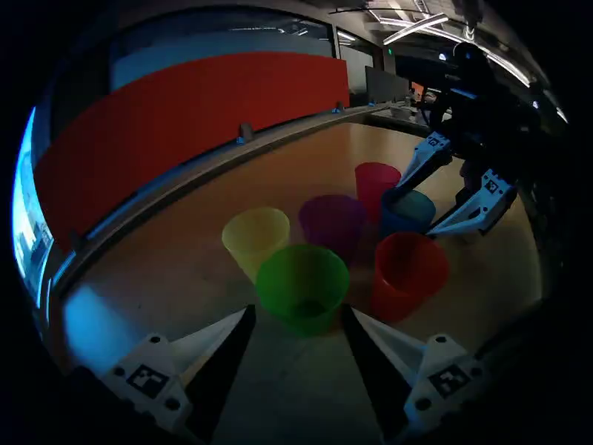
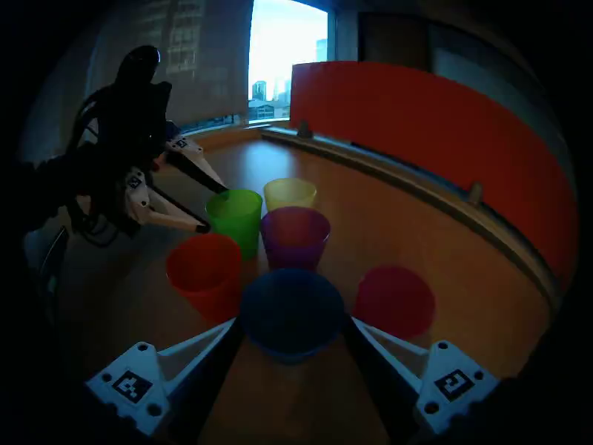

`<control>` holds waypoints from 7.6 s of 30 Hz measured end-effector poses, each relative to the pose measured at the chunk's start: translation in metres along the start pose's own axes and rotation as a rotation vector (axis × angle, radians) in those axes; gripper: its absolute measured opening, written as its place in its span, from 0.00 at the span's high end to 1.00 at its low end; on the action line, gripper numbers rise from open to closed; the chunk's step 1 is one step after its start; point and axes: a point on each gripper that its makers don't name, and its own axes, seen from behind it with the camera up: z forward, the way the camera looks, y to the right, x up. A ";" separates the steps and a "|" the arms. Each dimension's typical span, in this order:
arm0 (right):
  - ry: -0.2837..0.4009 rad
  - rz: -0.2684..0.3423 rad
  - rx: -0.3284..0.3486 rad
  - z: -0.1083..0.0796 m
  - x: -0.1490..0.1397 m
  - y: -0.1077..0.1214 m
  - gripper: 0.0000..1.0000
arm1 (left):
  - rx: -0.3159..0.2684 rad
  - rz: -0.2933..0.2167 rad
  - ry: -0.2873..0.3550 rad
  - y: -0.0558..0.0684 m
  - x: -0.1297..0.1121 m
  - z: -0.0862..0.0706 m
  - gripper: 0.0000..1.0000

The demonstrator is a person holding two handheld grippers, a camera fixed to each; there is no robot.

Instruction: Pour water

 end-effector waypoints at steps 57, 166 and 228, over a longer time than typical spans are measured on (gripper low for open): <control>-0.013 0.001 0.021 0.018 -0.001 0.000 0.09 | 0.014 -0.017 0.018 0.000 0.010 0.034 0.16; 0.420 -0.018 -0.051 -0.113 0.082 -0.064 0.11 | 0.140 -0.066 0.292 0.058 0.055 -0.117 0.18; 0.533 -0.008 -0.060 -0.119 0.111 -0.068 0.11 | 0.138 -0.109 0.439 0.055 0.068 -0.128 0.18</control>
